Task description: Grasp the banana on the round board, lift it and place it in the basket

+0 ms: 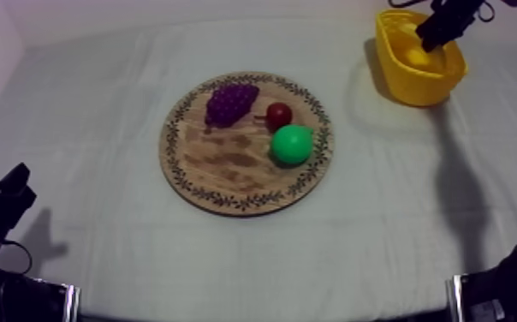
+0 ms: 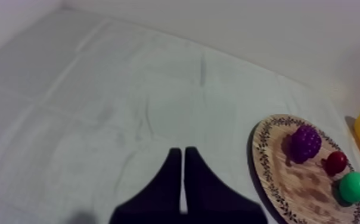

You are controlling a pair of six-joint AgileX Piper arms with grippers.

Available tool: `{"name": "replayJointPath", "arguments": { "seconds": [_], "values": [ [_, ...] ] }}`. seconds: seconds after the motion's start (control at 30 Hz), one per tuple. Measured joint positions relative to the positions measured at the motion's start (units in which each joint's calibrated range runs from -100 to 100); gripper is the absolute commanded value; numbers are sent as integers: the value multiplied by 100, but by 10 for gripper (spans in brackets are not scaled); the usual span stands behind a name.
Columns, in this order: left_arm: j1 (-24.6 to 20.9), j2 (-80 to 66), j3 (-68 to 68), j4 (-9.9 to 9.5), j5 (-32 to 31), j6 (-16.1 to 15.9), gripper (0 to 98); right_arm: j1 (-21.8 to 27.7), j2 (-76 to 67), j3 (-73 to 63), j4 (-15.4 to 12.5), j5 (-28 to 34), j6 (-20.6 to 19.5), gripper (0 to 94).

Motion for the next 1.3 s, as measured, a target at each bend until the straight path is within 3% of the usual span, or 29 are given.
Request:
{"name": "replayJointPath", "arguments": {
  "seconds": [0.3,0.53,0.6,0.7,0.8,1.07,1.3],
  "values": [
    [0,0,0,0,0,0,1,14,29,121,67,-281,-262,355],
    [0,0,0,0,0,0,1,39,-75,165,121,-302,-434,386],
    [0,0,0,0,0,0,1,32,-137,235,125,-319,-448,334],
    [0,0,0,0,0,0,1,7,-260,398,181,-440,-513,127],
    [0,0,0,0,0,0,1,-24,-459,648,230,-624,-633,48],
    [0,0,0,0,0,0,1,-44,-1330,1607,394,-1223,-917,42],
    [0,0,0,0,0,0,1,85,-2497,2609,299,-1453,-758,59]
  ]
}}
